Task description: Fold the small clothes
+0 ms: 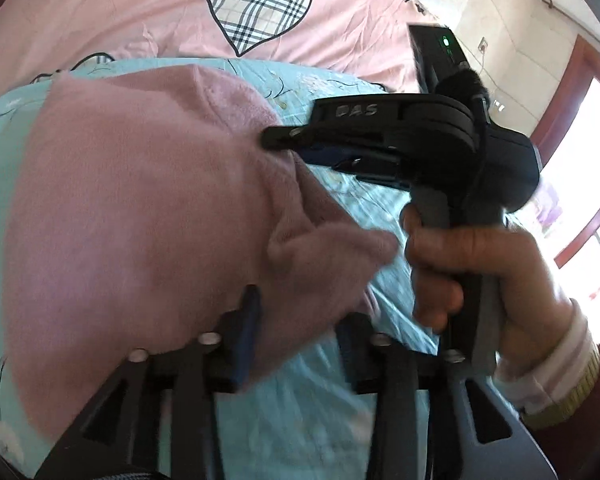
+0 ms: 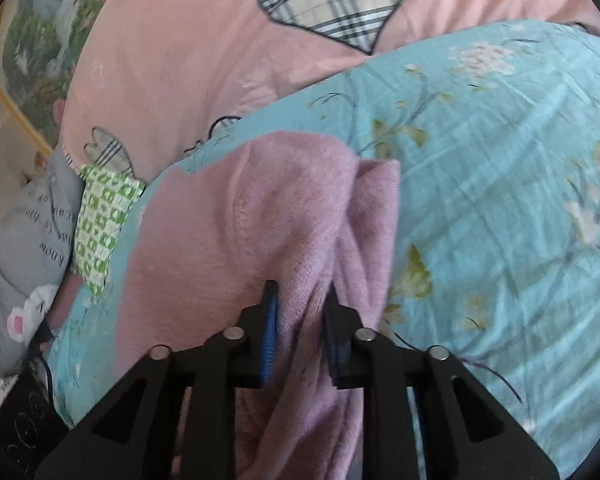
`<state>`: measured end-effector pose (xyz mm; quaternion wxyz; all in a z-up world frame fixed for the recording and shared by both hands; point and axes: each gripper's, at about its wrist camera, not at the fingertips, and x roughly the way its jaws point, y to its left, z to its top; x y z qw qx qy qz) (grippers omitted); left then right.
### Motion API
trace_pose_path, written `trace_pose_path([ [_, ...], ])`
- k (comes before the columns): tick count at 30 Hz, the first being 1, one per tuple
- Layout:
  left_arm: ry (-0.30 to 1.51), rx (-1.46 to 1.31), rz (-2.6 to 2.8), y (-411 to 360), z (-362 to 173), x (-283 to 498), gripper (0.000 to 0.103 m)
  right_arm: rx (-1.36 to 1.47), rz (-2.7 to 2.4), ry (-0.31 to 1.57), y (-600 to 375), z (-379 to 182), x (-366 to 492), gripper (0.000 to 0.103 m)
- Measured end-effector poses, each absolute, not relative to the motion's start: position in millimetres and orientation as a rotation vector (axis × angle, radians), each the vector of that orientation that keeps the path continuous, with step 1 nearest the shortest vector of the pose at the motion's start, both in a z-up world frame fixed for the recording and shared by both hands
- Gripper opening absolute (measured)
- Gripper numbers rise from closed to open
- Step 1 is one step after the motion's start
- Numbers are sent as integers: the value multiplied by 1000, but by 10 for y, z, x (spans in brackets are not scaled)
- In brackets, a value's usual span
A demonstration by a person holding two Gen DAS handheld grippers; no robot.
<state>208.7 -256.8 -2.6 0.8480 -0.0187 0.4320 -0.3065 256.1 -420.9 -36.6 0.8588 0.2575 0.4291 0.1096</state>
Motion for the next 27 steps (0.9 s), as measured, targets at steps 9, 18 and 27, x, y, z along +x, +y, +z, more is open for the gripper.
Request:
trace_pose_path([
  [9, 877, -88, -540, -1667, 276, 1456, 58, 573, 262, 828, -4246, -87, 1855, 29],
  [18, 915, -199, -448, -1240, 397, 2143, 71, 588, 277, 875, -4056, -211, 1899, 36],
  [27, 978, -252, -389, -1150, 263, 2894, 75, 615, 275, 930, -4048, -439, 2260, 35],
])
